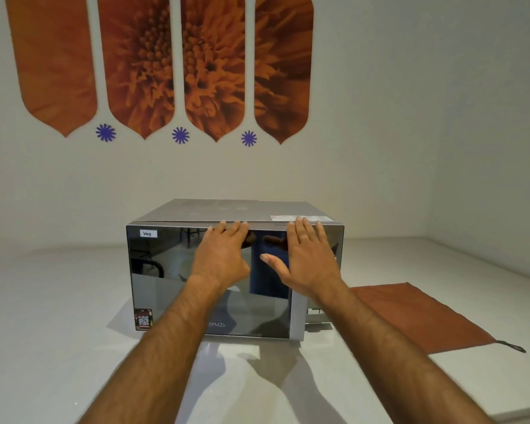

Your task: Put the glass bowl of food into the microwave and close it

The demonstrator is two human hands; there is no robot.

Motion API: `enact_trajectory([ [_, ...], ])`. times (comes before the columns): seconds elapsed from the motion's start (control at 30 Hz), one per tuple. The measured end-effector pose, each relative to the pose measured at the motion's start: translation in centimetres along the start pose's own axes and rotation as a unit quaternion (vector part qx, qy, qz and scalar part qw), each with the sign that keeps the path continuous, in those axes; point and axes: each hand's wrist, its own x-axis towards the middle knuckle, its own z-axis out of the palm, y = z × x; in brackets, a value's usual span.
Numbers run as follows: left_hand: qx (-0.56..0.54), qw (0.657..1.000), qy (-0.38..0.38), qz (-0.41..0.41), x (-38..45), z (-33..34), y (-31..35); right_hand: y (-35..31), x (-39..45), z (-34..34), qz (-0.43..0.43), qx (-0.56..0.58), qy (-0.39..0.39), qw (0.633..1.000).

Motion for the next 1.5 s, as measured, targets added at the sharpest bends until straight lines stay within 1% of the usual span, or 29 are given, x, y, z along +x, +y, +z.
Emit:
enact_trajectory([
  [0.2,0.005,1.0,-0.002,-0.006,1.0,1.0,0.1,0.5,1.1,1.0,0.003,-0.001,-0.012,1.0],
  [0.37,0.011,0.999,0.03,0.001,1.3,1.9,0.0,0.8,1.5,1.9,0.003,0.003,0.0,1.0],
  [0.57,0.008,0.999,0.047,-0.004,1.8,2.5,0.1,1.2,2.3,2.9,-0.003,0.005,0.007,1.0],
  [0.77,0.018,0.999,0.027,-0.012,2.3,2.7,0.1,1.5,3.1,3.7,-0.002,0.014,0.007,1.0],
  [1.0,0.018,0.999,0.049,-0.012,2.3,3.1,0.1,1.7,3.1,4.4,-0.006,0.025,0.026,0.999],
  [1.2,0.014,0.999,0.045,-0.014,2.2,3.0,0.3,2.1,3.3,4.3,-0.013,0.015,0.018,1.0],
  [1.27,0.014,0.999,0.036,-0.013,2.1,3.0,0.0,2.5,3.4,3.8,-0.02,0.038,0.011,0.999],
  [1.37,0.024,0.999,0.031,-0.003,1.9,3.3,-0.2,3.0,2.5,2.3,-0.007,0.123,-0.001,0.992],
  [1.43,0.029,0.999,0.04,-0.001,1.5,3.7,-0.2,3.0,1.3,0.8,0.007,0.231,0.023,0.973],
  [1.5,0.028,0.998,0.063,0.006,0.6,4.1,-0.1,2.9,-0.4,-1.2,0.029,0.331,0.078,0.94],
])
